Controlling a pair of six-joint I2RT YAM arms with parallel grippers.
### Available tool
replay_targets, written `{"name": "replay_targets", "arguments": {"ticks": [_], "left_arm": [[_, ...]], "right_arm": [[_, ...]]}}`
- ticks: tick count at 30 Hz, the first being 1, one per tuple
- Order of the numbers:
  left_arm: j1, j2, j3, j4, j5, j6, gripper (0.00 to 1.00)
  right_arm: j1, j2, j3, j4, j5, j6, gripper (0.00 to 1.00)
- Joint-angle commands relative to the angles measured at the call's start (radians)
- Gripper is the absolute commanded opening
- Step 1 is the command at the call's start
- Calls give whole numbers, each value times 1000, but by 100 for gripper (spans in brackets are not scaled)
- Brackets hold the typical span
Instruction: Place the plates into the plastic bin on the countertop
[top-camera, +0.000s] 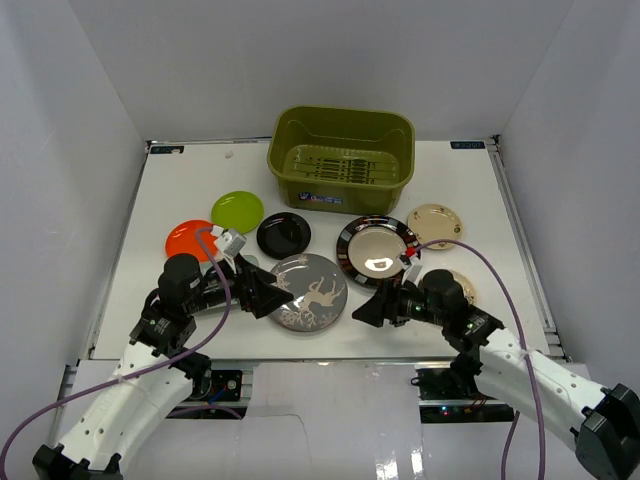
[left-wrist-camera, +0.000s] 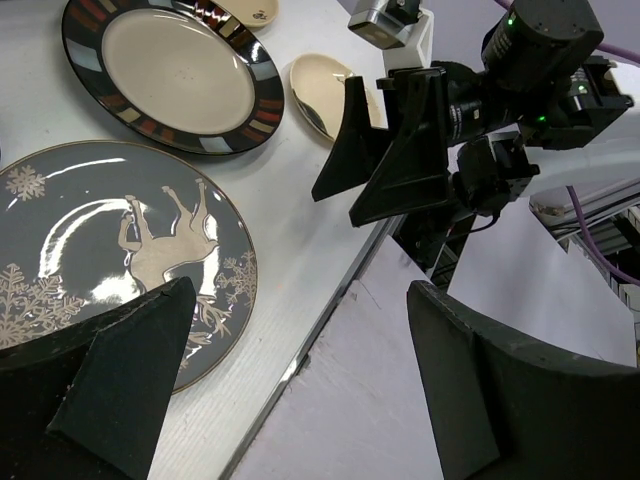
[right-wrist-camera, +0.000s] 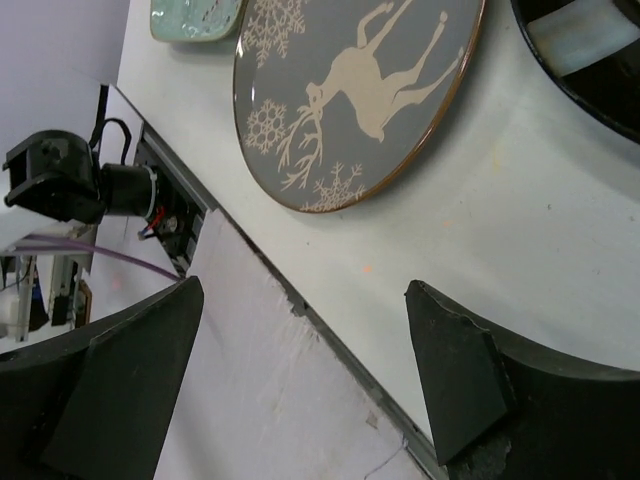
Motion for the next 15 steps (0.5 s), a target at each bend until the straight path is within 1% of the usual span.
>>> {"name": "replay_targets", "arguments": {"ticks": [1,2,5,6,8,15], "left_arm": [[9,5,21,-9,2,14,98],[9,6,21,-12,-1,14,98],[12,6,23,-17,-9,14,98],[13,6,23,-17,-9,14,98],[13,6,23,-18,-10,16,98],[18,9,21,-20,-13,13,98]], "right_arm": [[56,12,-58,207,186,96,88],[64,23,-75,259,201,134,87],[87,53,-151,332,261,211,85],[96,66,-167,379,270,225,83],[107,102,-195,407,292,245,82],[177,225,-207,494,348,285,79]]}}
